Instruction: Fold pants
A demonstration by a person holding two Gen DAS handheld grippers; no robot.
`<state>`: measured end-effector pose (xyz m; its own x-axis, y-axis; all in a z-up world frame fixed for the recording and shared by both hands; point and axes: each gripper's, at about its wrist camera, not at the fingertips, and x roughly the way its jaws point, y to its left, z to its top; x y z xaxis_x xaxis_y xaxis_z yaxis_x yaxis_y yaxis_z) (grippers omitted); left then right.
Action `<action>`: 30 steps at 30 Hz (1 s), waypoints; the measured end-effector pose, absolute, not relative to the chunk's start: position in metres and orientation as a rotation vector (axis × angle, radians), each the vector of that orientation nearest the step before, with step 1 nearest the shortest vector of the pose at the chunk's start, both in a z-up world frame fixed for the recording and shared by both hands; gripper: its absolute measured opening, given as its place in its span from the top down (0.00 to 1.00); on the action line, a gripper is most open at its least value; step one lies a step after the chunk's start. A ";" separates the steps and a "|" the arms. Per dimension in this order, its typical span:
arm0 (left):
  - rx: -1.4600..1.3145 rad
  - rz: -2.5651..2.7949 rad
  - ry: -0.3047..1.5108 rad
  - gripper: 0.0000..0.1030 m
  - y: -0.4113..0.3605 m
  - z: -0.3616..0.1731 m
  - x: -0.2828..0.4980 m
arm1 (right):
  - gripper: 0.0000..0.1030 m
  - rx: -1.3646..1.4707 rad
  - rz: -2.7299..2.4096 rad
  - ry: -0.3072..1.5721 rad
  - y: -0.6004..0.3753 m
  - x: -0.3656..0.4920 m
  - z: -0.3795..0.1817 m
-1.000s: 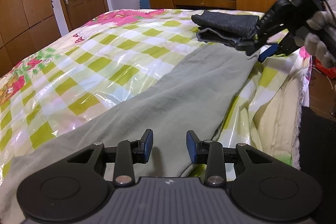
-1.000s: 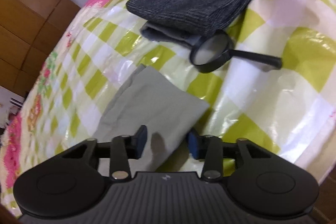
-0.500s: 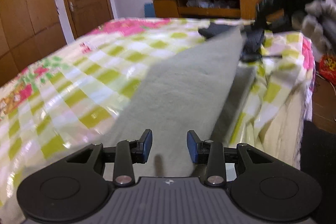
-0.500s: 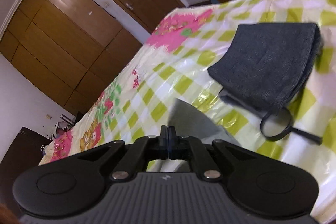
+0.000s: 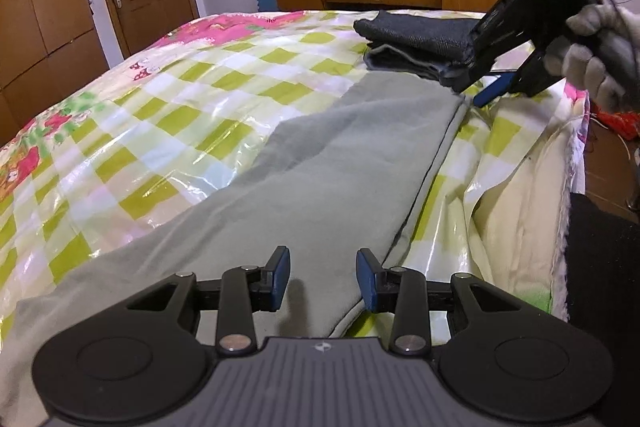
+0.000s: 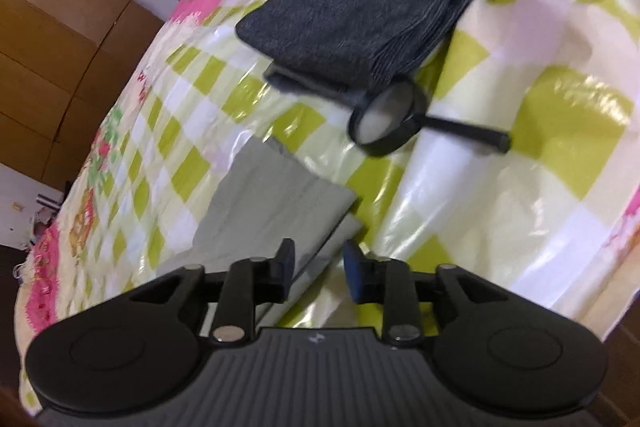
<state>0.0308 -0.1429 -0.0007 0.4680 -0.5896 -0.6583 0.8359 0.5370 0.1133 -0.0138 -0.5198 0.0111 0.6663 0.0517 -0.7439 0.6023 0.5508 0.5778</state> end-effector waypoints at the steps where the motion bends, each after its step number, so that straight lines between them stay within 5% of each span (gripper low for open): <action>1: 0.458 -0.913 0.600 0.52 -0.142 0.000 0.030 | 0.70 0.943 -0.376 0.803 -0.518 -0.011 0.009; 7: 0.432 -0.901 0.607 0.52 -0.139 -0.002 0.035 | 0.60 0.929 -0.380 0.858 -0.507 0.012 0.000; 12: 0.429 -0.902 0.635 0.52 -0.142 -0.008 0.038 | 0.60 0.969 -0.387 0.830 -0.506 0.022 -0.004; 15: 0.427 -0.915 0.639 0.52 -0.149 -0.008 0.040 | 0.95 0.992 -0.381 0.790 -0.503 0.026 -0.009; 22: 0.394 -0.958 0.682 0.51 -0.173 -0.019 0.044 | 0.96 1.022 -0.424 0.560 -0.532 -0.005 0.021; 30: 0.412 -0.844 0.726 0.46 -0.132 -0.019 0.052 | 0.96 0.900 -0.442 0.580 -0.523 -0.017 0.029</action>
<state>0.0521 -0.1316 -0.0190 0.4496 -0.5263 -0.7217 0.7920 0.6086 0.0496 -0.0175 -0.5228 0.0292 0.7627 -0.1167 -0.6361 0.5825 0.5512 0.5974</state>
